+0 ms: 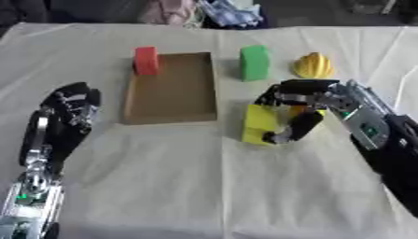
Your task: Pick up objects on the table and place them in the box.
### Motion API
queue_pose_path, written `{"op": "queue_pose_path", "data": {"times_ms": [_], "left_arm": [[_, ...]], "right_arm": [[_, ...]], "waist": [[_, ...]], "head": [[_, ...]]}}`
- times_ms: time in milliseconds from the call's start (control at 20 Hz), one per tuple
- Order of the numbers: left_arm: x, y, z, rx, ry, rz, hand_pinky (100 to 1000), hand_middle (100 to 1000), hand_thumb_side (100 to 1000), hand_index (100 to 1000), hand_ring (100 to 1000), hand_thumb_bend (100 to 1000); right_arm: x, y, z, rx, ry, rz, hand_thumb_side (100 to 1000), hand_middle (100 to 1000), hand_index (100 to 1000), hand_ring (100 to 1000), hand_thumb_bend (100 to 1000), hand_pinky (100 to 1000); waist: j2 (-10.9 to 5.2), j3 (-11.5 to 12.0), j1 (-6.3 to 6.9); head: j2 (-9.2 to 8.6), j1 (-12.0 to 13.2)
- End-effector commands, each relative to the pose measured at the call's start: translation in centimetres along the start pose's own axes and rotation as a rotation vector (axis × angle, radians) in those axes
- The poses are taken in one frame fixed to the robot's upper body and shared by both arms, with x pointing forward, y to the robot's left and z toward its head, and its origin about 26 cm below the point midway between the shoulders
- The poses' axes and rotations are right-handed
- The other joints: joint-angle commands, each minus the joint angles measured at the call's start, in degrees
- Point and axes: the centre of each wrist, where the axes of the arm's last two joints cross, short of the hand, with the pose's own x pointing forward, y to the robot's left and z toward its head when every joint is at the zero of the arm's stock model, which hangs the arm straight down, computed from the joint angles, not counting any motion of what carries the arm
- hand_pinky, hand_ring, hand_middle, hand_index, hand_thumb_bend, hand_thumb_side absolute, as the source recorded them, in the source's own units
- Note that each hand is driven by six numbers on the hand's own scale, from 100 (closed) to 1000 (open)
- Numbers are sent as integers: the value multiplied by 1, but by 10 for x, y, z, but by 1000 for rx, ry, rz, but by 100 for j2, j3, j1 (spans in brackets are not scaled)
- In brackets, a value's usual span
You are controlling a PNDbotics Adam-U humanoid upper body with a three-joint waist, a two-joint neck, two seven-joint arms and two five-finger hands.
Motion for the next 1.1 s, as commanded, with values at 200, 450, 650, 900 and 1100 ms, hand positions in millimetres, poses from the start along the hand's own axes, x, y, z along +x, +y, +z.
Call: {"op": "queue_pose_path", "data": {"times_ms": [200,450,650,900,1100], "left_arm": [[6,2,-2,-3,-25,-15,700,712,490,775,681,352],[6,2,-2,-5,-26,-15,700,711,491,775,681,352],[7,1,-3,-13,-32,-13,700,711,490,774,681,351],[13,-4,-7,-32,-56,-1,700,711,490,774,682,351],[19,-10,-11,-66,-81,12,700,711,489,774,682,352]], "right_arm": [[5,-40,20,-147,-22,64,381,492,721,666,251,709],[7,-72,31,-208,-33,60,368,492,722,664,229,714],[-1,-93,25,-222,-9,35,349,499,730,666,215,721],[-17,-109,9,-250,50,0,323,507,740,658,186,724],[-22,-116,-5,-266,92,11,314,541,758,676,188,738]], "waist": [[-172,-8,-50],[-169,16,-55],[-153,89,-54],[-73,340,-43],[-9,633,-58]], "head": [[27,5],[27,-9],[27,-78],[27,-306],[-2,-645]]}}
